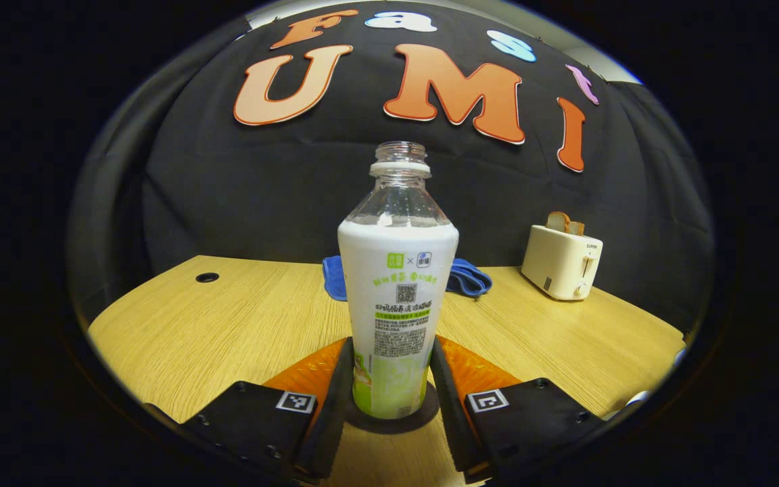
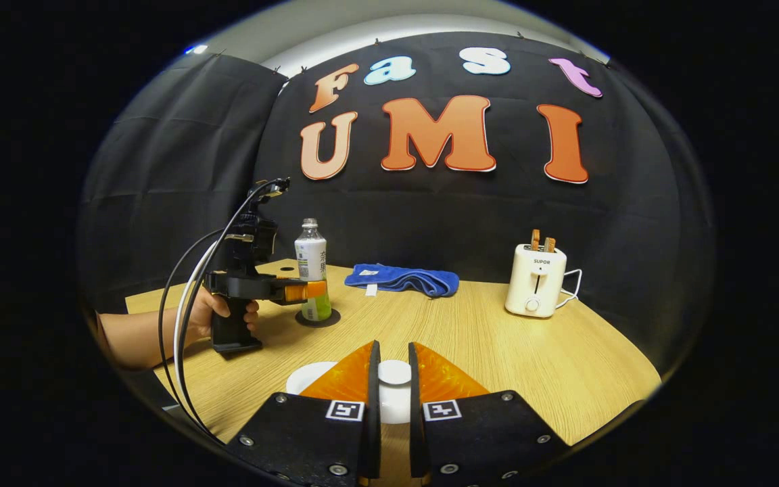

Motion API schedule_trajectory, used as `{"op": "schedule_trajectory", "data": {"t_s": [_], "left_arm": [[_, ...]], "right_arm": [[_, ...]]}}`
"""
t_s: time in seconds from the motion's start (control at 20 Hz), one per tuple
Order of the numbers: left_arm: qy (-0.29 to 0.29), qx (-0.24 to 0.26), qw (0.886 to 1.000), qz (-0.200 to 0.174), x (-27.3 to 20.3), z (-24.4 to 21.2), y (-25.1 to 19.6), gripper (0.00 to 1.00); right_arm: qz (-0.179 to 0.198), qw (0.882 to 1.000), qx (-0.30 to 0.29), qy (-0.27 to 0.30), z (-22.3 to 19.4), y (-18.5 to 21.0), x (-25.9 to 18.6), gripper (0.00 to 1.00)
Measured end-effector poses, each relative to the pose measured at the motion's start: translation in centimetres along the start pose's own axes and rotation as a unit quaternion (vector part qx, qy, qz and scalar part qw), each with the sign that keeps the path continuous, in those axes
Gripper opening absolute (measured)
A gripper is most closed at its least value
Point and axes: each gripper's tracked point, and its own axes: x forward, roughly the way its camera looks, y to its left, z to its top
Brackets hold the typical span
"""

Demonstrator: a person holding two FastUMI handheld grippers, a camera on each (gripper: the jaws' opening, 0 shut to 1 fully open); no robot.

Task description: Open the teacup lid with one hand, grasp the water bottle and pour water into the teacup with the other hand; after pouring, place the water bottle on the coaster and then close the teacup lid.

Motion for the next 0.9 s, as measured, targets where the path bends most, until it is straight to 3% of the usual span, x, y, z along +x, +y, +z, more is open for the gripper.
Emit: {"op": "schedule_trajectory", "data": {"t_s": [0.3, 0.4, 0.5, 0.9], "left_arm": [[-0.002, -0.014, 1.000, -0.004, -0.4, -0.2, 0.2, 0.74], [-0.001, -0.008, 1.000, -0.001, -0.6, -0.2, 0.3, 0.88], [0.000, 0.004, 1.000, 0.008, -1.2, -0.2, 0.8, 0.96], [-0.054, 0.022, 0.998, 0.024, -6.0, 3.3, 1.4, 0.98]], "right_arm": [[-0.001, 1.000, 0.013, 0.004, 0.1, 0.4, 0.4, 0.17], [0.000, 1.000, 0.014, 0.003, 0.2, 0.6, 0.5, 0.17], [0.001, 1.000, 0.016, 0.002, 0.3, 0.9, 0.5, 0.17], [0.016, 1.000, 0.019, -0.007, 1.0, 2.9, 0.9, 0.17]]}}
